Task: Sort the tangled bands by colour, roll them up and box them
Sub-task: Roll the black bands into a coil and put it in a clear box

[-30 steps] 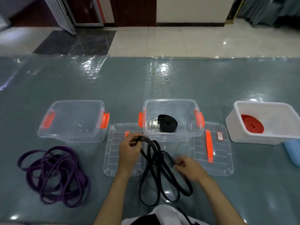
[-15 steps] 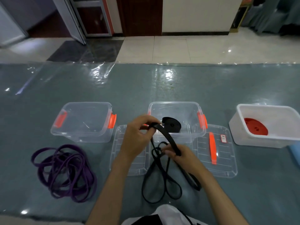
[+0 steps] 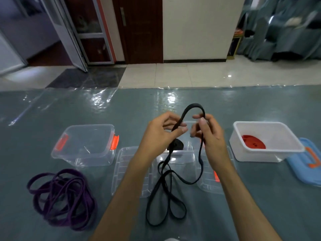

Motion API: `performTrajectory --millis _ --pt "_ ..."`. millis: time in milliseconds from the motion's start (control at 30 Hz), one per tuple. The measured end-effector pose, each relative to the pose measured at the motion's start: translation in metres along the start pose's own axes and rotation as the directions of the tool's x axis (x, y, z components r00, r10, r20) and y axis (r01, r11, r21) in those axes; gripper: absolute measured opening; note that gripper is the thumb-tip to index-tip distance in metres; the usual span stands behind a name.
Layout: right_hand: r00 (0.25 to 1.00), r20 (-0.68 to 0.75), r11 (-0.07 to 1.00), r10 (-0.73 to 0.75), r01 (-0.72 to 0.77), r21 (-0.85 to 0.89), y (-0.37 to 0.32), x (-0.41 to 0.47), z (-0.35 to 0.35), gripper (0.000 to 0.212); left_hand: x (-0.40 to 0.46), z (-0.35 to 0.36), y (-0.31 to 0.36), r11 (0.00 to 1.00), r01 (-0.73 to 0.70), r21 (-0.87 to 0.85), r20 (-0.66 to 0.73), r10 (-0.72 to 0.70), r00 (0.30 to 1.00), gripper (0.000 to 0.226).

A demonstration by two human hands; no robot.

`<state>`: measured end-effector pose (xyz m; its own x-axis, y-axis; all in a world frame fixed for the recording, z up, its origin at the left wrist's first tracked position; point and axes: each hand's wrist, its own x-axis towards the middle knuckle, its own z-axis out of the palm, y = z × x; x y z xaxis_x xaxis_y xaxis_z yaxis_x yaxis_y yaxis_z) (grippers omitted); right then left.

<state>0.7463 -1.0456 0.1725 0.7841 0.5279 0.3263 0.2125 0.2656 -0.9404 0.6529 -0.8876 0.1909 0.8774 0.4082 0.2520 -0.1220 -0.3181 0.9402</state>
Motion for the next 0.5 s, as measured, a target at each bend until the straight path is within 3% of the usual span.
performTrajectory --millis 100,267,400,500 --pt "0.998 -0.044 0.990 -0.043 0.037 -0.134 -0.012 0.003 0.005 0.024 -0.004 0.011 0.005 0.999 0.018 -0.042 0.028 -0.017 0.999 0.026" --pt "0.998 -0.056 0.980 -0.015 0.003 -0.200 -0.028 0.009 0.007 0.028 -0.001 0.011 0.020 0.996 0.023 -0.085 -0.058 -0.028 0.998 0.031" --pt "0.993 0.047 0.993 0.112 -0.114 0.030 -0.050 0.021 0.005 0.025 0.013 0.005 0.040 0.999 -0.033 -0.013 -0.043 0.033 0.999 0.032" --pt "0.992 0.004 0.985 0.125 -0.125 0.121 -0.064 0.030 0.005 0.022 0.021 0.003 0.052 0.994 -0.097 0.045 -0.040 0.098 0.994 0.030"
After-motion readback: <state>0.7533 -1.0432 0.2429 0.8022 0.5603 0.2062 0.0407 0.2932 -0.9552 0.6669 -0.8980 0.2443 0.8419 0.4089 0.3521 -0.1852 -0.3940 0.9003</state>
